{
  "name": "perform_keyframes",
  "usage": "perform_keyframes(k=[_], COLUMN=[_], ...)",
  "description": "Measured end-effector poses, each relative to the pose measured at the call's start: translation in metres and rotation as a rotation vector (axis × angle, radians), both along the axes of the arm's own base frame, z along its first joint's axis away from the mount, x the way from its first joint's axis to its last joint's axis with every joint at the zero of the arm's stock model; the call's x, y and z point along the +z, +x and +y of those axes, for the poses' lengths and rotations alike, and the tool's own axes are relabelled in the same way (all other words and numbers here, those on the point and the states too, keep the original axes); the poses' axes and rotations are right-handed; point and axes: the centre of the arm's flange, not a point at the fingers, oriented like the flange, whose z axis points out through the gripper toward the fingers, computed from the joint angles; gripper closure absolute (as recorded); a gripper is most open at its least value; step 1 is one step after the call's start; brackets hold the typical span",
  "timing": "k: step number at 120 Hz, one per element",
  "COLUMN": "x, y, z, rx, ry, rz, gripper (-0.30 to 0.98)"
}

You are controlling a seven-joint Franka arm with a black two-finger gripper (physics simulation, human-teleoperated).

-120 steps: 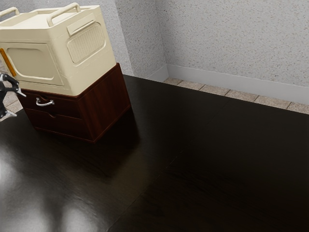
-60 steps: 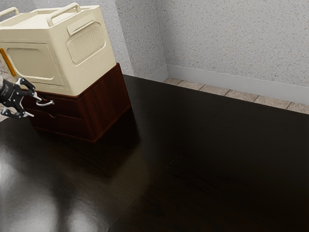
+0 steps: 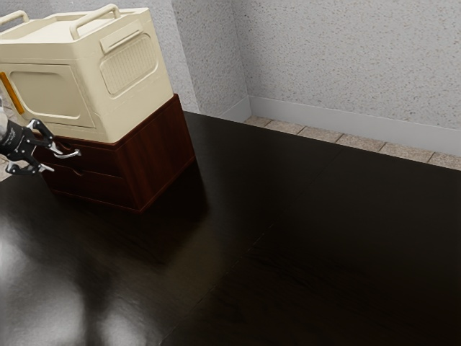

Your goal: Pull the drawer handle with one arm to open the drawer

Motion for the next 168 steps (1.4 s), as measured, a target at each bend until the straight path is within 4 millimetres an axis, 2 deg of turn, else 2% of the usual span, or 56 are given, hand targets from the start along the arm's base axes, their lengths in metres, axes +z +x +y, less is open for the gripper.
perform_keyframes(k=[81,96,127,168], x=[-0.001,0.003,-0.001,-0.002], y=[-0.005,-0.015,-0.024,-0.043], z=[-0.001,-0.002,-0.009,0.000], rx=[-0.028,-0.031,-0.039,-0.013], ry=[0.002,-0.020,-0.063,-0.079], rz=[0.004,0.001,0.011,0.016], gripper=[0.55,0.54,0.54,0.58])
